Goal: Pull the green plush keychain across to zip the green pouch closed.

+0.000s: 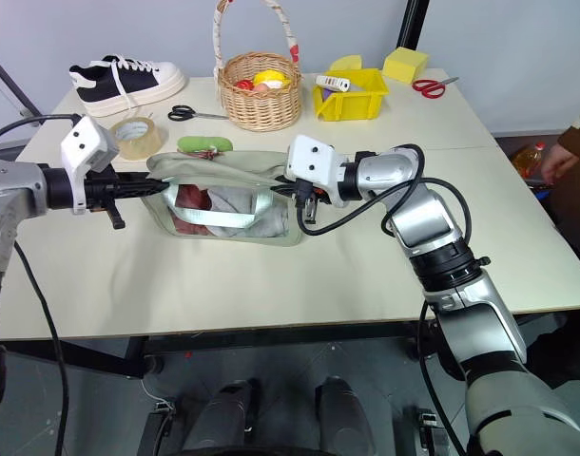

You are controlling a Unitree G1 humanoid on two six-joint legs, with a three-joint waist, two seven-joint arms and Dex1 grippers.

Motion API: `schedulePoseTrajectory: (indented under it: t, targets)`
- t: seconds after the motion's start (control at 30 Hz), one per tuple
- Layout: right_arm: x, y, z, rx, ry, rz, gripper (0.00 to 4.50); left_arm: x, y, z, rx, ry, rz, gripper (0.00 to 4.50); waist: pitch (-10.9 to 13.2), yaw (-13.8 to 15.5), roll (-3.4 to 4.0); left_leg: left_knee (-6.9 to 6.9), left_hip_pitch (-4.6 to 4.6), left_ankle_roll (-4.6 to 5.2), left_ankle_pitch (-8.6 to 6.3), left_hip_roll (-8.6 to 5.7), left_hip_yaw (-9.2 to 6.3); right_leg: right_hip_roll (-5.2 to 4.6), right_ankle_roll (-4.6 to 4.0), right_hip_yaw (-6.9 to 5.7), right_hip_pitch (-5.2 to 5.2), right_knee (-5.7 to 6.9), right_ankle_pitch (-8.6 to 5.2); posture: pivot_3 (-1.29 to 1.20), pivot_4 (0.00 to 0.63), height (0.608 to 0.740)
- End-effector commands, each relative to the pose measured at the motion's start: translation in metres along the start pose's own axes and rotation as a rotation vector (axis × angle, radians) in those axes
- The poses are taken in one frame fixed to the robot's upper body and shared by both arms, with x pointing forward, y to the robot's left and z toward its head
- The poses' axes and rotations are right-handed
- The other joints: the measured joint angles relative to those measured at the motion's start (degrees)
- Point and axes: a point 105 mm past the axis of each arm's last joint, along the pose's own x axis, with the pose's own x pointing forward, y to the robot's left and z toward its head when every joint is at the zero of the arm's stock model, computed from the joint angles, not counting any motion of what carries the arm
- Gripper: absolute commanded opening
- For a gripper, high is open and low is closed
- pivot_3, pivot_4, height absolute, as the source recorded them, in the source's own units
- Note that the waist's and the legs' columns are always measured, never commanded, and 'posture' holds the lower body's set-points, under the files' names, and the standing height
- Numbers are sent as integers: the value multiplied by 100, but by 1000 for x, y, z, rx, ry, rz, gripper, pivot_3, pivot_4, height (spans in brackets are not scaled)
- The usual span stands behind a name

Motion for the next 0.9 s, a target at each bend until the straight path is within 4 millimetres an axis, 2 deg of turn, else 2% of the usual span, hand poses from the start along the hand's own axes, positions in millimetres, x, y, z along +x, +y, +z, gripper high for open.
schedulePoseTrajectory:
  t: [0.03, 0.13, 0.2, 0.27, 0.37, 0.43, 0.63, 0.73, 0.9]
  targets:
    - [-25, -21, 25, -10, -37, -36, 2164, -3, -5, 12, 70, -20, -7, 0, 1, 17, 1, 0, 0, 0, 0, 0, 0, -2, 0, 0, 0, -1, 0, 0, 150, 740]
    - [-40, -30, 42, -5, -53, -17, 3689, -6, -4, 12, 67, -20, -1, 0, 4, 28, 6, -1, -4, 0, 0, -2, 2, -7, 1, 0, -3, -4, 0, 0, 150, 740]
    - [-40, -35, 60, 23, -113, -4, 3689, -6, -5, 12, 71, -18, -6, 0, 4, 27, 5, -4, -4, 0, 0, -2, 3, -7, 1, 0, -4, -6, 0, 0, 150, 740]
    - [-32, -45, 82, 68, -203, -22, 3689, -6, -6, 13, 71, -22, -14, 0, 4, -31, 6, -7, -2, 0, 0, 0, 3, -3, 1, 0, -6, -6, 0, 0, 150, 740]
    - [-8, -58, 105, 113, -283, -68, 3689, -5, -7, 14, 72, -26, -22, 0, 4, -46, 6, -15, 7, 0, 0, 4, 2, 4, -2, 2, -6, -3, 1, 0, 150, 740]
    - [11, -61, 112, 128, -296, -75, 3689, -5, -7, 14, 73, -29, -25, 0, 4, -33, 6, -17, 8, 0, 0, 6, -1, 8, -2, 1, -9, 0, 1, 0, 150, 740]
    - [53, -53, 103, 120, -221, 0, 3689, -5, -9, 15, 72, -34, -34, 0, 4, -17, 6, -14, -6, -2, 1, -5, 2, -6, 0, 1, -10, -14, 0, 0, 150, 740]
    - [66, -44, 93, 139, -184, 53, 3689, -5, -9, 15, 72, -33, -33, 0, 4, -26, 6, -15, -7, -2, 1, -8, 4, -8, 1, 1, -13, -15, 0, 0, 150, 740]
    - [78, -43, 83, 154, -140, 53, 3689, -5, -10, 13, 72, -29, -35, 0, 4, -33, 6, -18, -7, -4, 2, -3, 1, 1, 0, 1, -21, -2, 0, 0, 150, 740]
